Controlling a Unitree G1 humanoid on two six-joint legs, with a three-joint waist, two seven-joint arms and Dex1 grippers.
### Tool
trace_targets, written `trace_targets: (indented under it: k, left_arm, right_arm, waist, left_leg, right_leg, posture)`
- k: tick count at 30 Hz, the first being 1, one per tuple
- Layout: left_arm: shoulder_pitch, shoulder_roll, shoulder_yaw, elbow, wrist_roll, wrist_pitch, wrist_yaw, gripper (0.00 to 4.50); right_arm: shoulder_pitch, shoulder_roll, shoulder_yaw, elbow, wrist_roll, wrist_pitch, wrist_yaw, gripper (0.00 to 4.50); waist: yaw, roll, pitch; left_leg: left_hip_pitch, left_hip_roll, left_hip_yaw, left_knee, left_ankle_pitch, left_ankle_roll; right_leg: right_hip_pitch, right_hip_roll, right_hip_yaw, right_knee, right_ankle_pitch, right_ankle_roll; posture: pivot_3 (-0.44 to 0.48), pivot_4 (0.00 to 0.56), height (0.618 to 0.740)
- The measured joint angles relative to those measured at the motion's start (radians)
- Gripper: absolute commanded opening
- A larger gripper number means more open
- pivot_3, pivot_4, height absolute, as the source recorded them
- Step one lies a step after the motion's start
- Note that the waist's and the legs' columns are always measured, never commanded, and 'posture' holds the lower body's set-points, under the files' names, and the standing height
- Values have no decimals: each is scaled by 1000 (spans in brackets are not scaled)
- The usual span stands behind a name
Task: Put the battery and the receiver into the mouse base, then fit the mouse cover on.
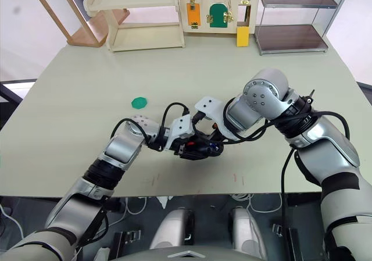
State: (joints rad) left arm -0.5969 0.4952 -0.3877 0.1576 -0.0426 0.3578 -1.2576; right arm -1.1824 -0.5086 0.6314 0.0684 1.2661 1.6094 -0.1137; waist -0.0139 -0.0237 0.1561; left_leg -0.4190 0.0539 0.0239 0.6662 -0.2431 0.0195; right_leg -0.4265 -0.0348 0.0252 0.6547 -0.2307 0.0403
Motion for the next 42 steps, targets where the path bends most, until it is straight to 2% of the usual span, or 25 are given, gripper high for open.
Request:
trace_targets:
  k: [13,14,18,31,42]
  left_arm:
    - [0,0,0,0,0,0,0,3007]
    - [0,0,0,0,0,0,0,3007]
    - [-1,-1,0,0,-1,0,-2,3007]
    - [0,-4,0,0,-1,0,-3,3007]
    - [0,-6,1,0,-1,-1,-4,3007]
  right_arm:
    - [0,-1,1,-7,-37,0,49,0]
    - [0,-1,2,-10,-38,0,51,672]
    - [3,0,10,-12,-49,0,64,2234]
    - [2,-23,9,-12,-44,0,97,2234]
    - [3,-146,-4,-108,19,0,189,2234]
  waist:
    - [0,0,0]
    - [0,0,0]
    - [1,0,0]
    - [2,0,0]
    - [2,0,0]
  left_leg:
    - [0,0,0,0,0,0]
    - [0,0,0,0,0,0]
    - [0,0,0,0,0,0]
    - [-2,0,-2,0,0,0]
    - [-4,0,-2,0,0,0]
  right_leg:
    - [0,0,0,0,0,0]
    - [0,0,0,0,0,0]
    - [0,0,0,0,0,0]
    - [0,0,-2,-2,0,0]
    - [0,0,-3,-4,0,0]
  posture:
    - [0,150,740]
    - [0,150,740]
    - [0,150,740]
    - [0,150,740]
    - [0,150,740]
